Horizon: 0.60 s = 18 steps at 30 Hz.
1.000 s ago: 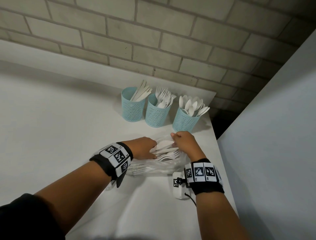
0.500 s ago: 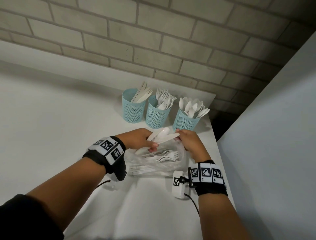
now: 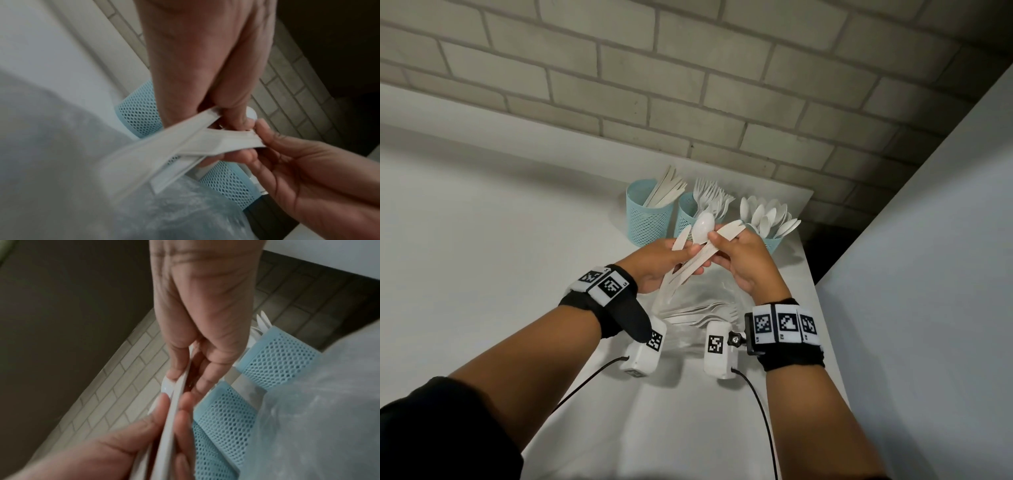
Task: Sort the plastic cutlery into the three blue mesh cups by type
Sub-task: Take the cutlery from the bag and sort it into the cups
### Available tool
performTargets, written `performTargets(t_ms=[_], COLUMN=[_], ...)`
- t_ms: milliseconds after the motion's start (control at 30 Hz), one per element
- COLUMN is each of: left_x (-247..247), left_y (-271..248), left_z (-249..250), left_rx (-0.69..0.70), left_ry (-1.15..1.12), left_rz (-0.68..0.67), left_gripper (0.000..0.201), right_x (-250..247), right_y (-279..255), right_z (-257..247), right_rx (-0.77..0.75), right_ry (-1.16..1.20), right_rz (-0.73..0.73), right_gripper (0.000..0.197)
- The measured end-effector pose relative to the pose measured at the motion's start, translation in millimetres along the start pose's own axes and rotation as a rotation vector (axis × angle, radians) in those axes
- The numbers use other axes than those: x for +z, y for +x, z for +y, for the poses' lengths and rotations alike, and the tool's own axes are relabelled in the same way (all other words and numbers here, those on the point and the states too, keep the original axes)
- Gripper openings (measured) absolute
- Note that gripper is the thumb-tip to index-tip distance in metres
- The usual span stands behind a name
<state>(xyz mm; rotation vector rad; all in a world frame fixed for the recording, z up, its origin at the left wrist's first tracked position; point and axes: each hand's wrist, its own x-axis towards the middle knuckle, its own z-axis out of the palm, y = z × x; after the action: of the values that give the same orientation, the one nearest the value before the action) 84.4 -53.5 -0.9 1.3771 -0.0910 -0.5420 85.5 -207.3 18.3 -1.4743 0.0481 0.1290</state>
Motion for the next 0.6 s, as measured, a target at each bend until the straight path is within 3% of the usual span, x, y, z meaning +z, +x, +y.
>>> performTargets(t_ms=[167,400,500,600], left_x=[-1.3,3.8,1.1,-1.8], left_y=[0.3,-1.7,-1.6,0.1], left_z=[-0.5,3.9,8.2,12.7], left_rx=[-0.004,0.029,0.064,0.069], left_ry=[0.031,0.045,-0.021,-0.215], left_rz=[0.001,0.157,0.183,0.176], left_gripper=[0.028,0.017,0.018,0.022], right_x=[-1.7,-1.7,0.3,5.8], right_y=[1.8,6.6,7.1,5.1], right_z=[2.3,-3.0,-8.6,-12.1], right_rx=[0.051,-0.025,-0.006,0.049], right_ry=[0.147,0.16,0.303,0.26], right_rz=[-0.004,0.195,0.25,0.252], right_gripper=[0.016,0.016,0.018,0.013])
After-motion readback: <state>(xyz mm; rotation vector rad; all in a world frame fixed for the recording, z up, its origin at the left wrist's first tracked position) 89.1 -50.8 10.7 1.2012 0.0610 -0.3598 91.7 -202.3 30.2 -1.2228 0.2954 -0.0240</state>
